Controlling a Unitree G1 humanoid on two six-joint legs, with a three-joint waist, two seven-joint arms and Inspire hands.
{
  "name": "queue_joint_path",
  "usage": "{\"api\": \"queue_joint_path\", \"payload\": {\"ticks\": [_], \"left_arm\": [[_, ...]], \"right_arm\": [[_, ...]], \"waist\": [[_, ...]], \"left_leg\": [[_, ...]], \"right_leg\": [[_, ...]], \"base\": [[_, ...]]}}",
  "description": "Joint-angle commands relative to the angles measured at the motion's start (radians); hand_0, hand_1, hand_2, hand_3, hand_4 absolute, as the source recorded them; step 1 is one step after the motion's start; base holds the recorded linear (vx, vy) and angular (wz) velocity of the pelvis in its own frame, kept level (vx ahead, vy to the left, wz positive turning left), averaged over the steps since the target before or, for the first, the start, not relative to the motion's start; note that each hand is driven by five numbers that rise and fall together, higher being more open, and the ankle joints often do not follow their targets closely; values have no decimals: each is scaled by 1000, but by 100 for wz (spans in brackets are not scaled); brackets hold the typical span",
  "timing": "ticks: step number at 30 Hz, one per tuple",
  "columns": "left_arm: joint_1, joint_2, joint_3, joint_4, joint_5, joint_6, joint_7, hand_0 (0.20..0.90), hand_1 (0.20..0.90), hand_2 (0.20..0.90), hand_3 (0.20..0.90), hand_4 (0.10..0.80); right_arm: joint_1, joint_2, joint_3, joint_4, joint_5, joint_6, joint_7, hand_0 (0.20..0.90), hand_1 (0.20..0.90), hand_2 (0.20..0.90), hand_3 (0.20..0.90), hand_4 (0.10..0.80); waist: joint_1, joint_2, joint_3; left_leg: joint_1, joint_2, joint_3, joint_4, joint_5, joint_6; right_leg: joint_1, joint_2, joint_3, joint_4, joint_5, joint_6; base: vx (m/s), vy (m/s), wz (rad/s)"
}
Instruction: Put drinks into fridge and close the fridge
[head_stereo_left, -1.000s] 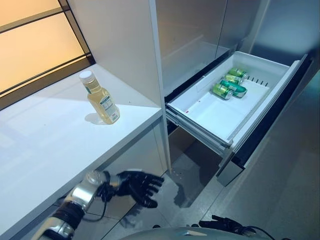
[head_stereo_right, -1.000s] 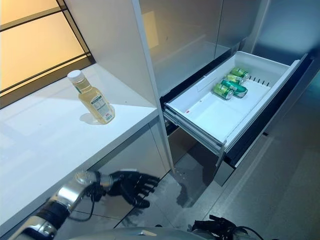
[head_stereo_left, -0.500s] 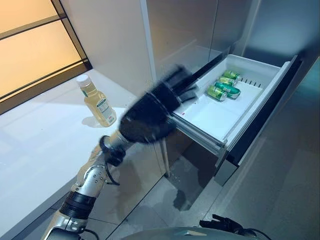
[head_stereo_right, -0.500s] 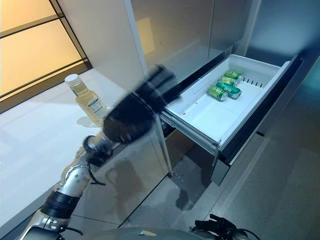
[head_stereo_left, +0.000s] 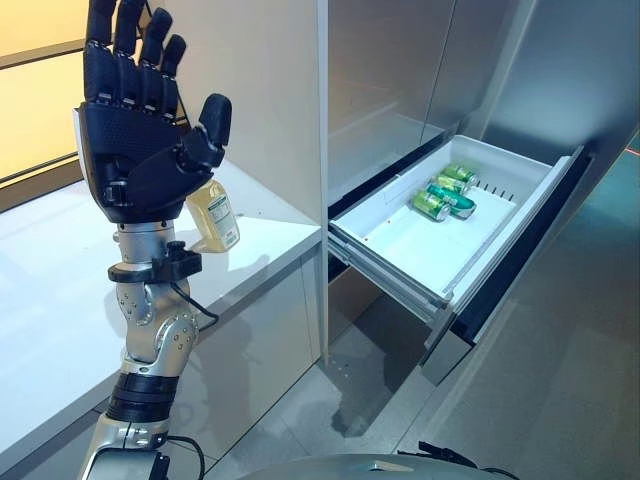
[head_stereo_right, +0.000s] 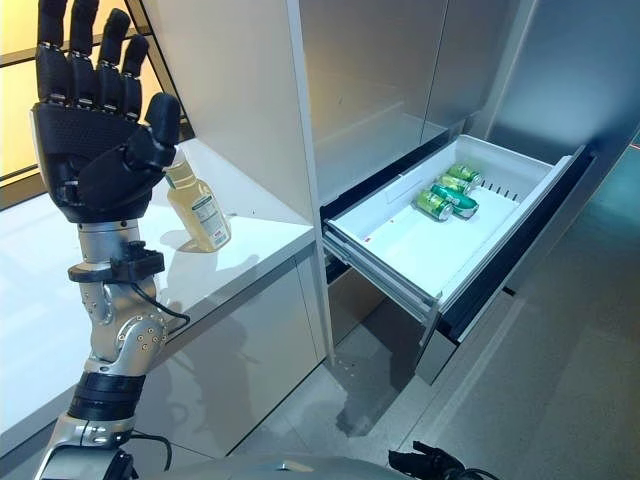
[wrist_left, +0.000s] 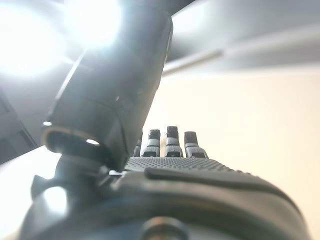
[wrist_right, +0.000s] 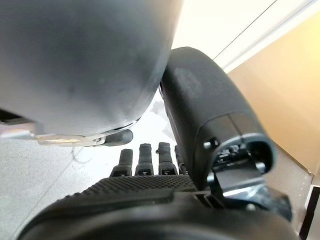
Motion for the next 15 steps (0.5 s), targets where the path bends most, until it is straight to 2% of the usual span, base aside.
{"api": "queue_joint_path", "payload": {"ticks": [1, 6, 15], "left_arm": [[-145, 43, 33, 20, 131, 12, 148, 900, 900, 900, 900, 800], [-140, 61, 31, 132, 244, 45, 272, 900, 900, 900, 900, 800], [-142, 95, 19, 314, 305, 62, 327, 900, 900, 900, 900, 800]], "right_arm": [[3, 8, 31, 32, 22, 19, 6, 900, 900, 900, 900, 800], [4, 9, 22, 26, 13, 28, 4, 900, 900, 900, 900, 800], [3, -4, 9, 18, -16, 47, 8, 900, 900, 900, 900, 800]], "waist": [[-10, 0, -6], [-14, -1, -6], [-25, -1, -11]], "left_leg": [[24, -27, 2, 15, -131, 42], [26, -28, 10, 19, -131, 43], [22, -27, 26, 26, -129, 37]], "right_leg": [[-19, 18, -8, 99, -100, 26], [-19, 19, -1, 105, -103, 25], [-24, 20, 10, 112, -101, 29]], "base": [[0, 0, 0], [0, 0, 0], [0, 0, 0]]}}
